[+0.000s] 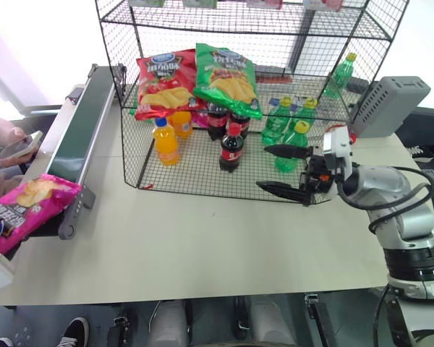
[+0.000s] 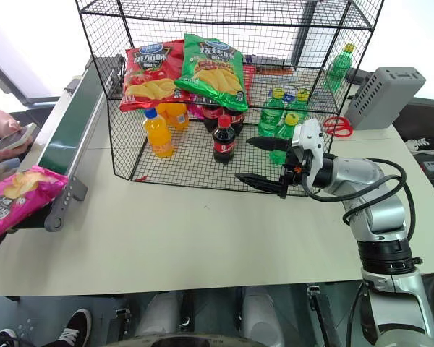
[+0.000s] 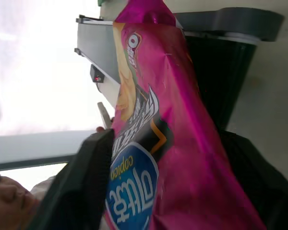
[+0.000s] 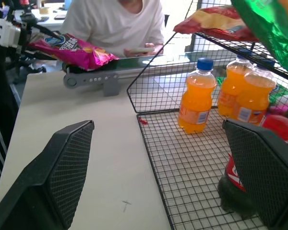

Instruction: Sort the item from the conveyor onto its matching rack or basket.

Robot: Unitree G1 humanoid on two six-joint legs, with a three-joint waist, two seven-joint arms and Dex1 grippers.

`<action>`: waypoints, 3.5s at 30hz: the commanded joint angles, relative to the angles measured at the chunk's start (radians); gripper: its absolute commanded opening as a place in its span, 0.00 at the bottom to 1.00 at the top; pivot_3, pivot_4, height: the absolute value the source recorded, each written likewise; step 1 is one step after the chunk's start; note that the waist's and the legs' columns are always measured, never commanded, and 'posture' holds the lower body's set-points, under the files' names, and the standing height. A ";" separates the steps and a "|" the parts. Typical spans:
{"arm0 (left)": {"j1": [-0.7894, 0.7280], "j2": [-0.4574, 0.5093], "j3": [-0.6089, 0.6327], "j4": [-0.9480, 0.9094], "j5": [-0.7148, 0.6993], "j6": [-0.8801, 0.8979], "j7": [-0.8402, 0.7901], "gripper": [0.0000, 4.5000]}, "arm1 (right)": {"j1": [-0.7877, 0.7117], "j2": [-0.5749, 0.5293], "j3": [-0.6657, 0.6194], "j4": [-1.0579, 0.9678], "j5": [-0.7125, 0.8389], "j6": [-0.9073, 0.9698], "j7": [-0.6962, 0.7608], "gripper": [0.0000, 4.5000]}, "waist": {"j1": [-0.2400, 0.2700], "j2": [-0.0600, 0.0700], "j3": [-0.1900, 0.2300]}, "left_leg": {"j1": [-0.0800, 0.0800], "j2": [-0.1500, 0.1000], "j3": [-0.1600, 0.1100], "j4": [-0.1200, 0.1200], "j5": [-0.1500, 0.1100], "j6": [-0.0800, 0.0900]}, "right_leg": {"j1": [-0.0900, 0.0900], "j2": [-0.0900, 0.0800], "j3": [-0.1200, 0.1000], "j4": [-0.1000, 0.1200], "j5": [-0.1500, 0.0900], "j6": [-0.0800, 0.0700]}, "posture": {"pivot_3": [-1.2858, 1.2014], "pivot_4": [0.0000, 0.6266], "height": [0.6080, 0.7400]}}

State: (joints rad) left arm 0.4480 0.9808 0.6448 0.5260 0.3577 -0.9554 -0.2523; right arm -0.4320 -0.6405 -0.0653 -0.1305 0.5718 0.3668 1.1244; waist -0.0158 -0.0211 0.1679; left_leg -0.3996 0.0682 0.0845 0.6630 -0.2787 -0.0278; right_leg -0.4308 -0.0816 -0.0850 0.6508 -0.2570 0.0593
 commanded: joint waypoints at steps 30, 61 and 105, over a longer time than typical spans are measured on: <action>0.108 0.028 0.278 -1.013 -1.672 1.316 -0.677 0.01 | 0.039 0.017 0.033 -0.036 0.042 0.046 0.056 1.00 | 0.002 0.003 0.002 | 0.005 -0.001 -0.002 0.001 0.000 -0.001 | 0.006 0.002 0.002 0.000 0.000 0.000 | 0.52 0.24 1.00; -0.821 -0.208 -0.348 -0.867 -1.840 1.695 -0.606 0.01 | 0.018 0.171 0.107 -0.122 0.335 0.372 0.017 1.00 | 0.006 0.003 0.003 | 0.006 -0.003 -0.005 0.002 0.001 -0.001 | 0.008 0.004 0.003 0.001 0.000 0.000 | 0.52 0.24 1.00; -0.717 -0.342 -0.387 -0.746 -1.175 1.344 -0.761 0.87 | 0.143 -0.140 -0.361 -0.072 -0.291 -0.425 -0.276 0.07 | 0.028 0.003 0.003 | 0.004 -0.003 -0.003 0.002 0.001 -0.002 | 0.007 0.003 0.003 -0.003 -0.001 0.001 | 0.52 0.24 1.00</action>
State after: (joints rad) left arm -0.2552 0.6415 0.2581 -0.2176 -0.8330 0.4148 -1.0007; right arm -0.2694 -0.7671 -0.4069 -0.2082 0.3333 0.0254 0.8764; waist 0.0121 -0.0185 0.1710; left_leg -0.3951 0.0648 0.0817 0.6647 -0.2775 -0.0293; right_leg -0.4234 -0.0786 -0.0816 0.6483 -0.2576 0.0599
